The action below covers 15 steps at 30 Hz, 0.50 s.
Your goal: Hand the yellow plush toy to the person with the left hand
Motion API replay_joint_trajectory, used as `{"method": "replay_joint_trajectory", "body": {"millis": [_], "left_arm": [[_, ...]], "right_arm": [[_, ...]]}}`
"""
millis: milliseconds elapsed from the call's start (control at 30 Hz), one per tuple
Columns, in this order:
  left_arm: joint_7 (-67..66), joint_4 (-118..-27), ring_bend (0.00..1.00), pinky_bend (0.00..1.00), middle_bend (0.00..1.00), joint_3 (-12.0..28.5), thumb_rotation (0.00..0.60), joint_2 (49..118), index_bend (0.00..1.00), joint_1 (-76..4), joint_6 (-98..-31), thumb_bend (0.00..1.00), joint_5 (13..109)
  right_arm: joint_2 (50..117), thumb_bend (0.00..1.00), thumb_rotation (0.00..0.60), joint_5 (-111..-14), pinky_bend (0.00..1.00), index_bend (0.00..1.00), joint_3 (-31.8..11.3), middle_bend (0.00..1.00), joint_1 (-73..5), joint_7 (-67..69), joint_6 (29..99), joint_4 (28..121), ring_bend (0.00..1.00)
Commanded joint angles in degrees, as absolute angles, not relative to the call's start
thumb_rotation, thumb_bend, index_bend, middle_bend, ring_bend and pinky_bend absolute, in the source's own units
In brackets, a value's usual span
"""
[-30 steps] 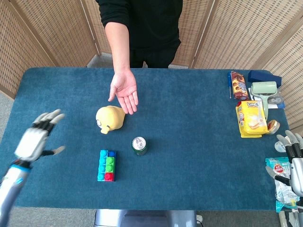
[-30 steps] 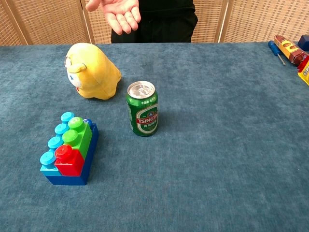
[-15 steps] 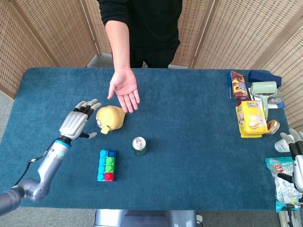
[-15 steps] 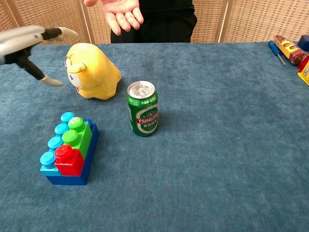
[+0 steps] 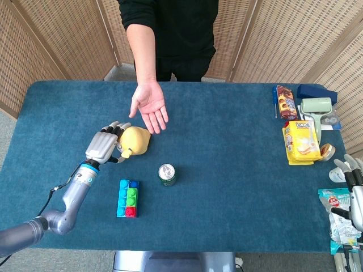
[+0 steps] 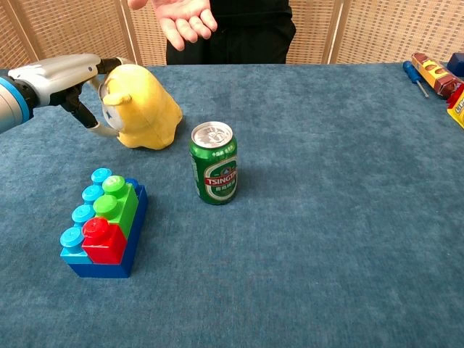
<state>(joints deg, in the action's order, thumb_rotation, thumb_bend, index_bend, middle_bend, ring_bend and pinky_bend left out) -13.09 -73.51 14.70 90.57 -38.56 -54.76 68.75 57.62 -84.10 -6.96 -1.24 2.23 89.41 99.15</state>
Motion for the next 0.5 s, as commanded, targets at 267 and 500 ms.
{"method": "replay_joint_trajectory", "body": {"millis": [267,500], "left_arm": [[-9.9,-70.7,0.69,0.78,0.86,14.1,0.600,92.7,0.79,-37.9,-62.8,0.33,73.1],[-7.2,-78.9,0.70,0.79,0.87,11.5,0.600,85.3,0.80,-34.6,-69.8,0.35,80.3]], "right_arm": [[57.8,0.07,0.600,-84.7,0.00,0.13,-6.7,0.00,-1.2,2.1,89.7,99.1,0.01],[57.6,0.07,0.600,-84.9,0.00,0.13,-6.5,0.00,-1.0,2.4,90.0,99.4,0.01]]}}
